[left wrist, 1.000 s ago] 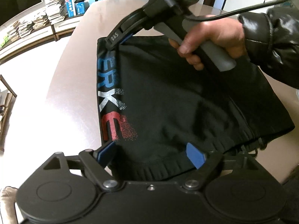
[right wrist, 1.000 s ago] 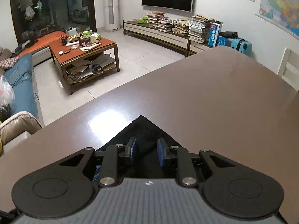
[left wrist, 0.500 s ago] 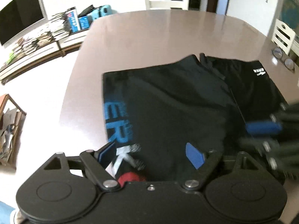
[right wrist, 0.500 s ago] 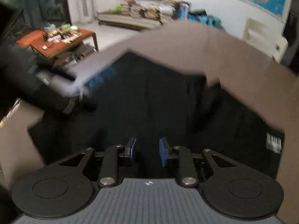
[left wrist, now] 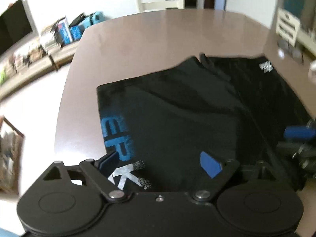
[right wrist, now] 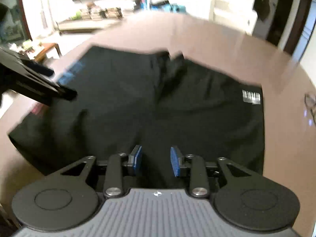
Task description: Fold clothes
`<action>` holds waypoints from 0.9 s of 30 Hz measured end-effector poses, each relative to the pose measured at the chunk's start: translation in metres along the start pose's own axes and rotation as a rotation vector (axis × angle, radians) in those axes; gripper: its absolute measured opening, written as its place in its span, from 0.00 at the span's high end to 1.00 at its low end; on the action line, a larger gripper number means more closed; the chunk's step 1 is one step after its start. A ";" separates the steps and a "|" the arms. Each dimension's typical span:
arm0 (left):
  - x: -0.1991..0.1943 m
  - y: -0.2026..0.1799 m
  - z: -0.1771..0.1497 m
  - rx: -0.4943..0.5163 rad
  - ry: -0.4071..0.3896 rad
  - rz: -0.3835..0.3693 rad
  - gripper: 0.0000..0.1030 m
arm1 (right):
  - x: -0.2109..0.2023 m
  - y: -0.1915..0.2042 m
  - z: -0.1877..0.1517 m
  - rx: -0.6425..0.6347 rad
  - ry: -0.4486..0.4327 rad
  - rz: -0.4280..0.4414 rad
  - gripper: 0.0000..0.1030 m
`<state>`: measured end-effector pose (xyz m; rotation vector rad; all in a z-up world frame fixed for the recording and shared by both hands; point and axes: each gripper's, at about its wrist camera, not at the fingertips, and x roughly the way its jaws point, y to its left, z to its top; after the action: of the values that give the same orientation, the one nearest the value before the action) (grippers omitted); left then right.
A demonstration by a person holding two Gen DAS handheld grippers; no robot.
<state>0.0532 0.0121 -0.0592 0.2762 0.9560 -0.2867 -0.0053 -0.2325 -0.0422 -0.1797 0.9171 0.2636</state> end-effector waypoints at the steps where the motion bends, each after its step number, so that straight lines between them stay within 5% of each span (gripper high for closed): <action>1: 0.004 0.000 -0.003 0.002 0.018 0.002 0.14 | -0.001 -0.003 0.003 0.012 0.015 -0.003 0.69; 8: -0.007 -0.022 0.036 0.018 -0.109 -0.074 0.14 | 0.017 -0.034 0.065 0.106 -0.140 -0.018 0.70; 14: 0.021 -0.055 0.065 0.100 -0.192 -0.067 0.18 | 0.069 -0.059 0.113 0.102 -0.165 0.020 0.75; 20: 0.071 -0.038 0.083 0.071 -0.123 -0.003 0.18 | 0.108 -0.073 0.120 0.120 -0.143 0.052 0.75; 22: 0.081 -0.028 0.081 0.046 -0.107 0.012 0.06 | 0.114 -0.077 0.121 0.124 -0.141 0.037 0.76; 27: 0.078 -0.012 0.087 -0.014 -0.122 0.023 0.09 | 0.109 -0.103 0.124 0.246 -0.178 0.038 0.74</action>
<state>0.1575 -0.0395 -0.0772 0.2541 0.8335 -0.2723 0.1832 -0.2812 -0.0514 0.0875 0.7685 0.1961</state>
